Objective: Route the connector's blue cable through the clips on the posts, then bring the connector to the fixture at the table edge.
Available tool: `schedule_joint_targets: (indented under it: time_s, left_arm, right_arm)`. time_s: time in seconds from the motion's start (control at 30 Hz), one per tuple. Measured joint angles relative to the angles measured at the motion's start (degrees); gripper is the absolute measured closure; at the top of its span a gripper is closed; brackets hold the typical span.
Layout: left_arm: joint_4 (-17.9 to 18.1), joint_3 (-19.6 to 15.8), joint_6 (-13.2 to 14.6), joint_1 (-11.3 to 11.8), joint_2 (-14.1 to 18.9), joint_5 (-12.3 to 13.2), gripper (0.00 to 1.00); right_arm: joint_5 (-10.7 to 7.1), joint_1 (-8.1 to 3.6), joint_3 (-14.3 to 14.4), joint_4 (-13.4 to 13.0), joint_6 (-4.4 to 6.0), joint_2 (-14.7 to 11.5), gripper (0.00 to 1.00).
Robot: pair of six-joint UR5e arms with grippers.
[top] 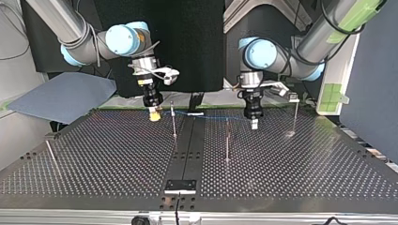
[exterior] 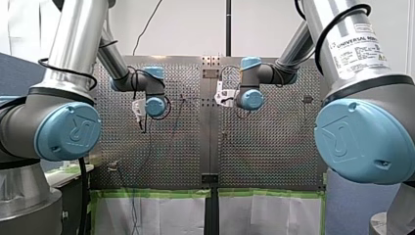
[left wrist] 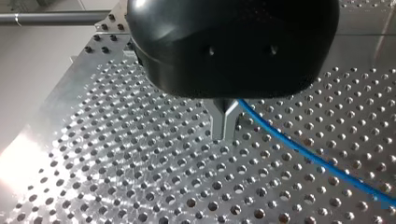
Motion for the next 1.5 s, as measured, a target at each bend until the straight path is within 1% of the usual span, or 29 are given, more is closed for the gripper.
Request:
schedule_joint_targets:
  time_s: [0.4, 0.6, 0.7, 1.0, 1.07, 1.3, 1.5]
  left_arm:
    - [0.09, 0.84, 0.0, 0.81, -0.2, 0.11, 1.0]
    - [0.12, 1.23, -0.01, 1.06, -0.23, 0.32, 1.0]
    - [0.12, 1.36, -0.14, 1.07, -0.23, 0.93, 1.0]
    - [-0.09, 2.49, -0.92, 1.11, -0.4, 1.6, 1.0]
    - [-0.36, 2.91, -0.99, 1.14, -0.76, 1.72, 1.0]
    - [-1.93, 5.81, -1.11, 1.3, -3.69, 1.68, 1.0]
    - [-3.0, 8.17, -1.14, 1.73, -4.25, 1.57, 1.0]
  right_arm:
    - [-0.23, -0.06, -1.05, 0.29, 0.0, 0.18, 1.0]
    - [-0.55, -0.87, -1.4, 0.63, 0.0, 0.21, 1.0]
    - [-0.91, -1.3, -1.42, 0.7, 0.0, 0.25, 1.0]
    - [-1.73, -2.16, -1.43, 0.53, 0.0, 0.34, 1.0]
    - [-1.99, -2.34, -1.48, 0.5, 0.0, 0.35, 1.0]
    - [-2.71, -2.79, -1.64, 0.68, 0.0, 0.4, 1.0]
    - [-3.08, -3.15, -2.29, 0.8, 0.0, 0.51, 1.0]
